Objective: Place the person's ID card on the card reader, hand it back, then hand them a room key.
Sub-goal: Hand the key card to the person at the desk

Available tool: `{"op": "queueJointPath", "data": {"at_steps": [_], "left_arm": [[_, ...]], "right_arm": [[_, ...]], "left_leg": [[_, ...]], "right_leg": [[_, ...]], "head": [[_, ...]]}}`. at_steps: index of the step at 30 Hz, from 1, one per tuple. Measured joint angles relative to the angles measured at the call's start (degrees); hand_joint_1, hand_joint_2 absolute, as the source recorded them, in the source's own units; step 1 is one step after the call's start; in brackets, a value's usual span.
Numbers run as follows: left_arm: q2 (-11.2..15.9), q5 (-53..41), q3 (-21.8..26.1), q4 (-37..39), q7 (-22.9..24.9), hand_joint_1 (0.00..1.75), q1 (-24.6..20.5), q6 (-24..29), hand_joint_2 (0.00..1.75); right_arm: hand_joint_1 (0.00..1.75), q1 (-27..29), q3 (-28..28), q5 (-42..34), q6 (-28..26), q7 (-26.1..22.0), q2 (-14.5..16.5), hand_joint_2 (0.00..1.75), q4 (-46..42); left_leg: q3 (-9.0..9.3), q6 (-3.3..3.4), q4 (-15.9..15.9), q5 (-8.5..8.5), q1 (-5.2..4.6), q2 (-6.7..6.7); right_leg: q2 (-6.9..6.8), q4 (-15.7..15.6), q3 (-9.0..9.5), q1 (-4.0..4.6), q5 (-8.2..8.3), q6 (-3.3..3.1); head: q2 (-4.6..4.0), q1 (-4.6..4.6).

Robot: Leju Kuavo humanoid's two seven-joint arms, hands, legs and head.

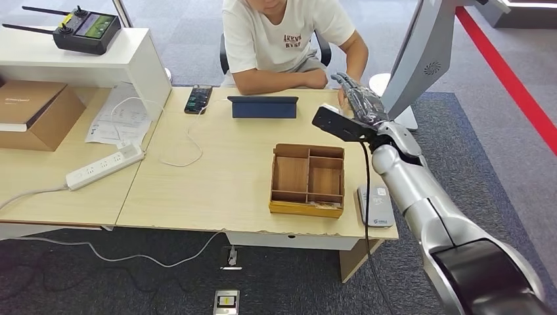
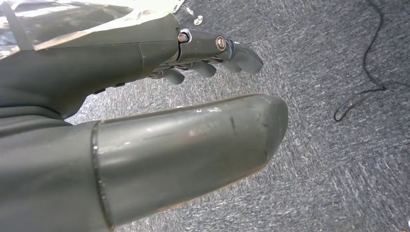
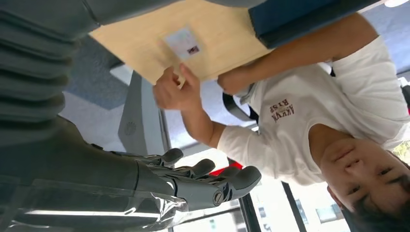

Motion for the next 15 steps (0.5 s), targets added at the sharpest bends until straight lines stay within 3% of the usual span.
{"op": "queueJointPath", "data": {"at_steps": [6,15], "left_arm": [[0.0,-0.1,0.0,0.0,0.1,0.00,0.1,0.4,0.00],[0.0,0.2,0.2,0.0,0.0,0.00,0.2,0.3,0.00]], "right_arm": [[0.00,5.8,-2.2,-13.4,7.8,4.1,-1.4,1.75,-8.7],[0.00,17.2,-2.7,-16.9,14.4,9.9,-4.9,1.75,-25.7]], "left_leg": [[0.00,0.00,0.0,-0.01,0.00,-0.01],[0.00,-0.01,0.0,-0.01,0.01,0.00]], "right_leg": [[0.00,0.0,0.00,0.00,0.00,0.00],[0.00,0.0,0.00,0.01,-0.01,-0.01]], "head": [[0.00,0.00],[0.00,-0.01]]}}
